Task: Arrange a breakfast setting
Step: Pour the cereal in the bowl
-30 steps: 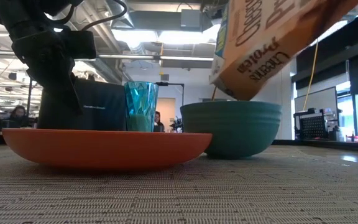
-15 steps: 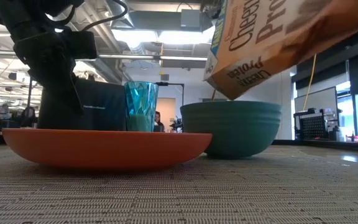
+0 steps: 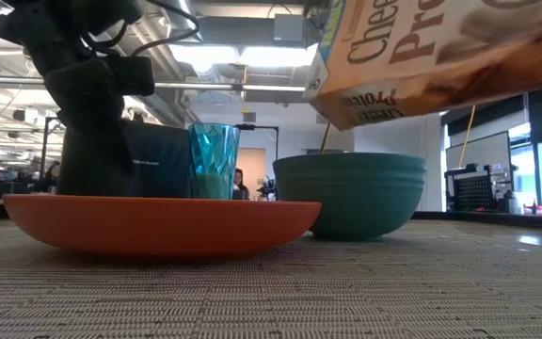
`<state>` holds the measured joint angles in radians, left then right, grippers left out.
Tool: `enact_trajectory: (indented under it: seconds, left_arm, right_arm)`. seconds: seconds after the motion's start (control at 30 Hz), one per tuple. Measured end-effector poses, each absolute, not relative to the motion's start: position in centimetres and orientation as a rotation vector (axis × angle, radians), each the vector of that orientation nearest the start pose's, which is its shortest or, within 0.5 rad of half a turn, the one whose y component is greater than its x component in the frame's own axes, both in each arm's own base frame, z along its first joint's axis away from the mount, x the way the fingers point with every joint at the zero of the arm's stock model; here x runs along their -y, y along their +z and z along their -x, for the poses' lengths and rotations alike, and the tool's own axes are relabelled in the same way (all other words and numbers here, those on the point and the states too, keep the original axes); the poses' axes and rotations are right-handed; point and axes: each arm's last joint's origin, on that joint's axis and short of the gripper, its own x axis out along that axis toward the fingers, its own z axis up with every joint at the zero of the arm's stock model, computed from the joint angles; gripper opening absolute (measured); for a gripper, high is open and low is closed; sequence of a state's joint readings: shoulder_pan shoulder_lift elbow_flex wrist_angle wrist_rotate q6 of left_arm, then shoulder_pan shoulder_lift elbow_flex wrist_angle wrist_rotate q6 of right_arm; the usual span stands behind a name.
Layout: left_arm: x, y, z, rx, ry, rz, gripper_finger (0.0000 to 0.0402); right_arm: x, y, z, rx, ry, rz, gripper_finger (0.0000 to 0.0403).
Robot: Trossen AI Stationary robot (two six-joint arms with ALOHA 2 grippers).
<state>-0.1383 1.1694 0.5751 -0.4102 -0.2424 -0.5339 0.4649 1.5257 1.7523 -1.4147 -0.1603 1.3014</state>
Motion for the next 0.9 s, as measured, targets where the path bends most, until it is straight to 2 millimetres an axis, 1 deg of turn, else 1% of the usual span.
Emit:
enact_trajectory:
  seconds: [0.13,0.27,0.4,0.6,0.77,0.83,0.9]
  left_arm:
    - [1.5,17.8,-20.5,-0.937,0.352,0.311,0.0188]
    - [1.1,17.8,-20.5,-0.950,0.330,0.350,0.0188]
    - [1.0,17.8,-20.5,-0.960,0.304,0.377,0.0188]
    - [1.1,17.9,-20.4,-0.962,0.288,0.437,0.0188]
    - [1.1,18.8,-20.4,-0.912,0.289,0.476,0.0188]
    - [1.1,19.8,-20.7,-0.872,0.289,0.482,0.0188]
    - [1.1,21.2,-21.1,-0.823,0.276,0.490,0.0188]
  right_arm:
    - [-13.5,39.1,-23.4,-1.285,-0.305,-0.862,0.0000]
    - [-14.5,39.4,-22.7,-1.188,-0.319,-0.798,0.0000]
    - [-14.9,40.1,-21.6,-1.045,-0.365,-0.733,0.0000]
    - [-15.1,41.2,-20.0,-0.773,-0.440,-0.609,0.0000]
    - [-15.0,41.7,-19.6,-0.585,-0.509,-0.467,0.0000]
    - [-14.8,41.9,-19.7,-0.518,-0.538,-0.380,0.0000]
    - [-14.6,42.2,-19.8,-0.439,-0.575,-0.283,0.0000]
